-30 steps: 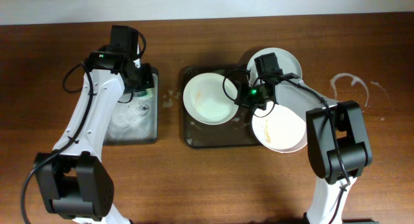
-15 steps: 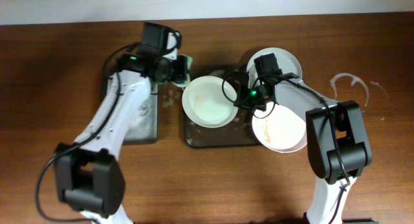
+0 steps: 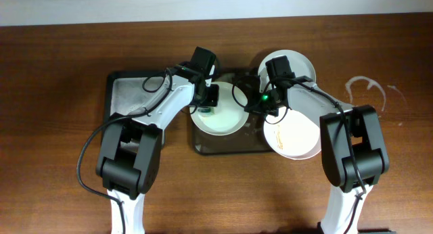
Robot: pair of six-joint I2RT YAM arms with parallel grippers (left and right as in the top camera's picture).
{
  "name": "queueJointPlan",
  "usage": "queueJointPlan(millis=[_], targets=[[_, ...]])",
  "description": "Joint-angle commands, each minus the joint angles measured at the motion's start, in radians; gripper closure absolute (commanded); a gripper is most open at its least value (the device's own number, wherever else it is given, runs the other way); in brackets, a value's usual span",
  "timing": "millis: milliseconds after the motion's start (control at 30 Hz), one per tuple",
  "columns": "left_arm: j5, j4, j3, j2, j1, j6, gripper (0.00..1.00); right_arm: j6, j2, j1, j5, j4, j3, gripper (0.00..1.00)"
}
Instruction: Clean dirty plates on tray and stack at the side
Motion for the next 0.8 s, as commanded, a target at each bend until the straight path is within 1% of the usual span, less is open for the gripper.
queueJointPlan(millis=[0,67,133,400,533,567,667,700,767], targets=[[-0.047,-0.086,0.006,0.014,-0.002,-0.086,1.0,-0.006,0.02,0.01,0.01,-0.007,0.0,0.96],[-0.046,-0.108,0.006,0.014,-0.011,-0.086,1.0,-0.006,0.021,0.01,0.01,-0.007,0.0,0.96],[-0.043,-0.097,0.006,0.014,-0.026,-0.085,1.0,-0.006,0.021,0.01,0.01,-0.004,0.0,0.96],[-0.048,0.099,0.006,0.018,-0.044,-0.083,1.0,-0.006,0.021,0.01,0.01,-0.005,0.0,0.96],[-0.134,0.134,0.006,0.045,-0.044,-0.084,1.0,-0.006,0.02,0.01,0.01,-0.004,0.0,0.96],[-0.171,0.128,0.006,0.058,-0.045,-0.084,1.0,-0.006,0.02,0.01,0.01,-0.004,0.0,0.95],[-0.184,0.066,0.006,0.064,-0.044,-0.104,1.0,-0.006,0.02,0.01,0.01,-0.004,0.0,0.95],[-0.175,0.036,0.008,0.063,-0.043,-0.111,1.0,-0.006,0.021,0.01,0.01,-0.004,0.0,0.96],[-0.096,-0.05,0.026,0.062,-0.04,-0.114,1.0,-0.006,0.02,0.01,0.01,-0.003,0.0,0.95]])
